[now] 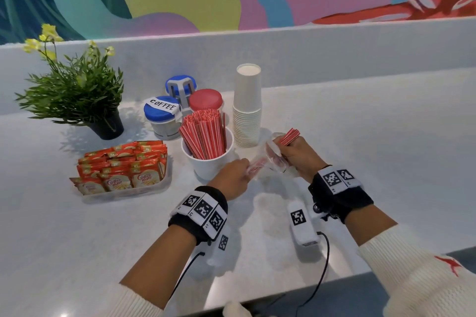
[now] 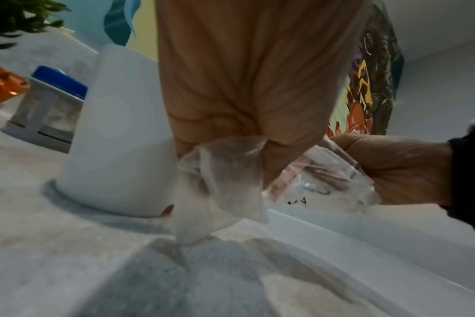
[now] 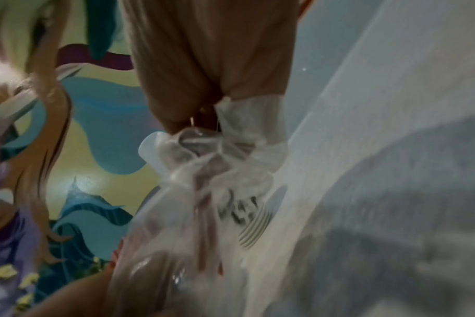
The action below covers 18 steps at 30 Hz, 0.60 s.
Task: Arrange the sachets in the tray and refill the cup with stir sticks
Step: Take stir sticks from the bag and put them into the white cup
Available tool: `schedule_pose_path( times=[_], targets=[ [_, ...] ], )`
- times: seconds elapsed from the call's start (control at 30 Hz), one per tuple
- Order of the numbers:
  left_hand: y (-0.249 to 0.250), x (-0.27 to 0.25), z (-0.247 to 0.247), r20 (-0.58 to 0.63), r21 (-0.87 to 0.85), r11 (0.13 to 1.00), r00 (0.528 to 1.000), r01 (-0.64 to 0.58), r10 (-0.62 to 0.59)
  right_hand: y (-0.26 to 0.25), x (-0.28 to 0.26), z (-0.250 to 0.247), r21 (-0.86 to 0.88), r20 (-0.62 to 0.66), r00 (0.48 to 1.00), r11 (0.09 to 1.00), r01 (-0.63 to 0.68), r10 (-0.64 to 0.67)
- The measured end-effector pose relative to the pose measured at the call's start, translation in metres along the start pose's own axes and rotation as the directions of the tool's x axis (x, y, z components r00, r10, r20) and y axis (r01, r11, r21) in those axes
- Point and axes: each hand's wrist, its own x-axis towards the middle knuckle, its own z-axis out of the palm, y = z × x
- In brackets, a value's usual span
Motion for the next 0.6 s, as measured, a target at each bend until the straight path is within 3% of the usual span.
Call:
schedule_pose_path(
  times=[0.13,0.27,0.4,0.5,0.6],
  targets=[
    [-0.001,0.002,0.003,0.049,0.046,0.999,0.999,0.01,-0.012,0.0,0.0,-0.02,-0.318,-0.249,0.958,0.947,0.055,-0.139],
    [0.005,0.004,0.005,0.037,0.082,0.996,0.999,-0.033,0.03,0.005,-0.002,-0.033,-0.569,-0.298,0.932,0.822,0.001,-0.208],
    [0.014,0.003,0.004,-0.012,0.18,0.981,0.997,-0.075,0.078,0.023,-0.003,-0.041,-0.659,-0.283,0.952,0.745,-0.105,-0.116],
    [0.015,0.006,0.004,0.094,0.221,0.974,0.995,-0.038,0.018,0.022,-0.007,-0.045,-0.649,-0.31,0.944,0.751,-0.122,-0.115],
    [0.011,0.01,0.01,0.212,0.243,0.97,0.976,0.006,-0.059,0.002,-0.011,-0.045,-0.623,-0.346,0.907,0.782,-0.031,-0.239]
  ],
)
